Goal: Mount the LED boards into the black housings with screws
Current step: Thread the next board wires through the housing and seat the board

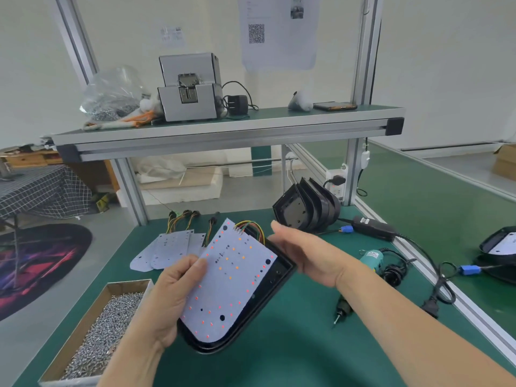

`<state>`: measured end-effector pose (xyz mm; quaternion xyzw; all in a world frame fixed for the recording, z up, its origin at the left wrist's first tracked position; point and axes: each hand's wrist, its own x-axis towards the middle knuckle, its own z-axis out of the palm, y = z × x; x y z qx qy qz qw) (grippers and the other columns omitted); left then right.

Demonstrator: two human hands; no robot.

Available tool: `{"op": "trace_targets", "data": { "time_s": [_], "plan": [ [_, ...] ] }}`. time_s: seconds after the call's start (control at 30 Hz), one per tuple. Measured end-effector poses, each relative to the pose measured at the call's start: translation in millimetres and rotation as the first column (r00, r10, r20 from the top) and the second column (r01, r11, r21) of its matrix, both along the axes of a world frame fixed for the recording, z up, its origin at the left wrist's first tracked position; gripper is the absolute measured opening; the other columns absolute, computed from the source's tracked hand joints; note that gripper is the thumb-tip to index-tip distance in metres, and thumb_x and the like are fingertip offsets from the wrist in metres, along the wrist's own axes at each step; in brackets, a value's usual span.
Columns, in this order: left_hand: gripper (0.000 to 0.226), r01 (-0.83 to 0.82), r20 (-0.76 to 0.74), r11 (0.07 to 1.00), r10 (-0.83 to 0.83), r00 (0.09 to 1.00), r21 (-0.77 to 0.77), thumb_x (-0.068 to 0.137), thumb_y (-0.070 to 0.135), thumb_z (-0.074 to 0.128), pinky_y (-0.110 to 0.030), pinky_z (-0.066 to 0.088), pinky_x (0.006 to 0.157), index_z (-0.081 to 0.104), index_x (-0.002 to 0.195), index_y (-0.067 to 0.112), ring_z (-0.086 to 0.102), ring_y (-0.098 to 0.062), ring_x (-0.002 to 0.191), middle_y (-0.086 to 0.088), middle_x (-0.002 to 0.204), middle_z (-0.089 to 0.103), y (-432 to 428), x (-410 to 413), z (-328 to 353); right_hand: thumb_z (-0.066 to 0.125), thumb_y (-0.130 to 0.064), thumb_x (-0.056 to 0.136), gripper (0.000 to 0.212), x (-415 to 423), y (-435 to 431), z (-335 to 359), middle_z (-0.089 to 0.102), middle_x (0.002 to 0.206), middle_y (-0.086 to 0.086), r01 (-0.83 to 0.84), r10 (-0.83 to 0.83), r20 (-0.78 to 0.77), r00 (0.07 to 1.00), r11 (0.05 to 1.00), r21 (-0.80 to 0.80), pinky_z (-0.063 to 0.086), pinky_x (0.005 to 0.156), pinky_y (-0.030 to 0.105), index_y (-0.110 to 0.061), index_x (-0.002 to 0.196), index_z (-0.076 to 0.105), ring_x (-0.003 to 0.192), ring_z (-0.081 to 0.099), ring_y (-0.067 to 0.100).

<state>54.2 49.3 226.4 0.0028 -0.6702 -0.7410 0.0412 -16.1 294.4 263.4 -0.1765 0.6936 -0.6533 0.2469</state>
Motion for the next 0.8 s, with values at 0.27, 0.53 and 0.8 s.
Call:
{"op": "trace_targets", "data": {
  "time_s": [0.27,0.53,0.8],
  "plan": [
    [0.038,0.018,0.065,0.959,-0.037,0.997,0.282,0.070,0.039,0.078,-0.035,0.059,0.065,0.068,0.091,0.010,0.069,-0.024,0.070,-0.016,0.093,0.072,15.0,-3.5,-10.6,0.049,-0.059,0.099,0.048,10.7,-35.0,-15.5,0.061,0.079,0.009,0.465,-0.441,0.195,0.876,0.879,-0.104,0.030,0.063,0.030,-0.022,0.071,0.065,0.075,0.050,0.021],
    [0.032,0.033,0.085,0.907,-0.076,0.994,0.421,0.074,0.036,0.077,-0.036,0.060,0.068,0.077,0.097,0.014,0.075,-0.024,0.082,-0.013,0.107,0.075,24.6,-0.9,-17.8,0.061,-0.059,0.090,0.040,19.2,-39.7,-24.1,0.078,0.089,0.008,0.594,-0.479,0.394,0.785,0.763,-0.256,0.055,0.083,0.039,-0.022,0.097,0.075,0.081,0.068,0.029],
    [0.056,-0.066,0.097,0.893,0.025,0.995,0.444,0.053,0.049,0.094,-0.045,0.055,0.082,0.071,0.092,0.017,0.070,-0.027,0.088,-0.010,0.106,0.074,37.9,3.4,-25.6,0.053,-0.058,0.084,0.041,16.0,-46.3,-30.9,0.048,0.064,0.000,0.713,-0.691,0.179,0.700,0.668,-0.211,0.033,0.066,0.034,-0.024,0.061,0.052,0.068,0.041,0.019]
  ]
}}
